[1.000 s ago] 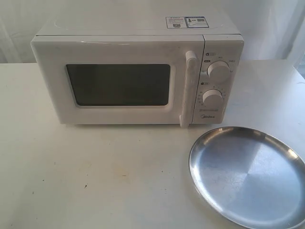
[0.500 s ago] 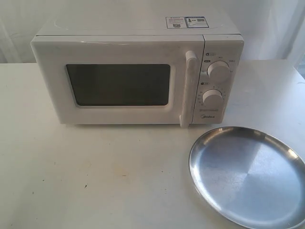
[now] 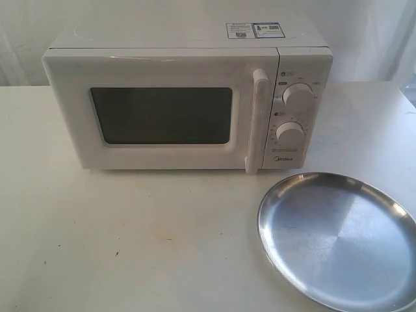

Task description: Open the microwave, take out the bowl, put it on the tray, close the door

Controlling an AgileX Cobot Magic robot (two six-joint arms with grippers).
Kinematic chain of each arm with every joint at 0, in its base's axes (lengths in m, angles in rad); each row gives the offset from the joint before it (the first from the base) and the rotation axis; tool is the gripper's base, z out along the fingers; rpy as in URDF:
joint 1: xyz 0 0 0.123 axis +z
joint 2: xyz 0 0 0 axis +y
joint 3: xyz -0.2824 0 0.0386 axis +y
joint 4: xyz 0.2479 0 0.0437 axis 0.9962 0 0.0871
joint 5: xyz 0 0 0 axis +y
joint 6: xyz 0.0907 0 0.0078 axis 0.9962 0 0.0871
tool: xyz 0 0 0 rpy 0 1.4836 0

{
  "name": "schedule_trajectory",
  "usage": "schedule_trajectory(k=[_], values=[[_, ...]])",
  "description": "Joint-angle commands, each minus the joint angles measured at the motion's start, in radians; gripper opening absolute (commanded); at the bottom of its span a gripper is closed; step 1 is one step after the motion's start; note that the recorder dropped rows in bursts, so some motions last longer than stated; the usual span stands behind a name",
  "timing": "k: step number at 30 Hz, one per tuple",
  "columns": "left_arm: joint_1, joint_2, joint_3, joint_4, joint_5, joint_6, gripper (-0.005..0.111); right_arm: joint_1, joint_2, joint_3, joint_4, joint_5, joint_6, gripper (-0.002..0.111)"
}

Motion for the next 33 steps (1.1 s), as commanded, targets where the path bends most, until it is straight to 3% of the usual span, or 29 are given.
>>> schedule_trajectory(k=[1,4,14,20,27,33], values=[[-0.001,-0.002,0.003,-0.004,-0.001,-0.006,0.000,0.009,0.052,-0.087,-0.307,-0.213,0.263,0.000],[-0.001,-0.002,0.003,-0.004,-0.001,-0.006,0.000,0.009,0.152,-0.196,-0.449,-0.224,0.305,0.000],[-0.001,-0.002,0.003,-0.004,-0.001,-0.006,0.000,0.009,0.678,-0.395,-0.599,-0.268,0.263,0.000],[-0.001,-0.002,0.003,-0.004,-0.001,-0.006,0.000,0.009,1.030,-0.402,-0.640,-0.277,-0.043,0.000],[-0.001,-0.002,0.003,-0.004,-0.001,-0.006,0.000,0.007,1.423,-0.420,-0.450,-0.498,-0.497,0.000],[-0.001,-0.002,0.003,-0.004,-0.001,-0.006,0.000,0.004,1.631,-0.550,-0.647,-0.470,-0.532,0.000]])
